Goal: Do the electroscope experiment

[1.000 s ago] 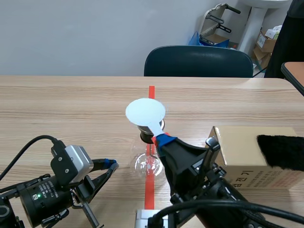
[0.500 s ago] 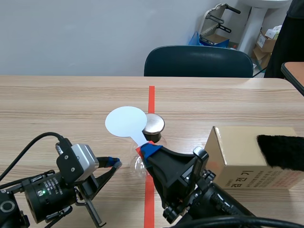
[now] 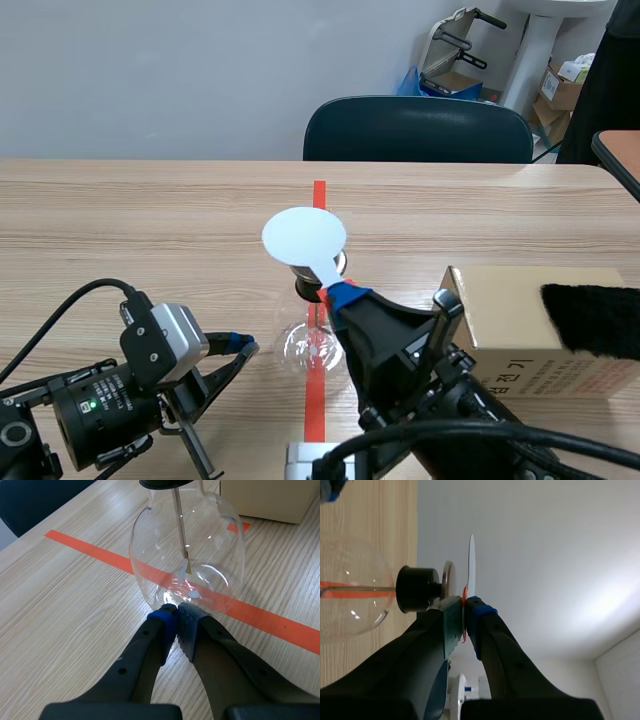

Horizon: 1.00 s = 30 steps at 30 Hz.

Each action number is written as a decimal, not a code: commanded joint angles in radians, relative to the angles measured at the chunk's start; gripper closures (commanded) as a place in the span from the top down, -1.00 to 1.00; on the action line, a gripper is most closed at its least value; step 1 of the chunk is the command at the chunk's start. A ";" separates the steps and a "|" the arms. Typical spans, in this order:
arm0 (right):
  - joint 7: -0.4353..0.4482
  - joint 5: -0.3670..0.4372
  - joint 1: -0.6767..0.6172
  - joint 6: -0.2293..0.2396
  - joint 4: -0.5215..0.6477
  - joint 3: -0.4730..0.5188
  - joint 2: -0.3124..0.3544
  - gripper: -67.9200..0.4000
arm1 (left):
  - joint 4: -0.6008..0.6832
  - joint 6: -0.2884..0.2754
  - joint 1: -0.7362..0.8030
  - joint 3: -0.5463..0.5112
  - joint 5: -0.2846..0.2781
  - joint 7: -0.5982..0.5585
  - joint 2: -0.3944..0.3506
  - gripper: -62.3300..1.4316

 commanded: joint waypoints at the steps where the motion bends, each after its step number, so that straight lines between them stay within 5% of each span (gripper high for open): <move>1: -0.032 0.007 0.006 -0.014 0.008 0.010 0.000 -0.94 | 0.016 0.002 -0.006 -0.008 -0.006 -0.014 0.005 -0.87; 20: -0.544 0.006 0.006 -0.014 0.008 0.009 0.000 -0.94 | 0.016 0.002 -0.006 -0.008 -0.006 -0.013 0.005 -0.87; 30: -0.627 0.006 0.006 -0.014 0.008 0.009 0.000 -0.94 | 0.016 0.002 -0.006 -0.008 -0.006 -0.013 0.005 -0.87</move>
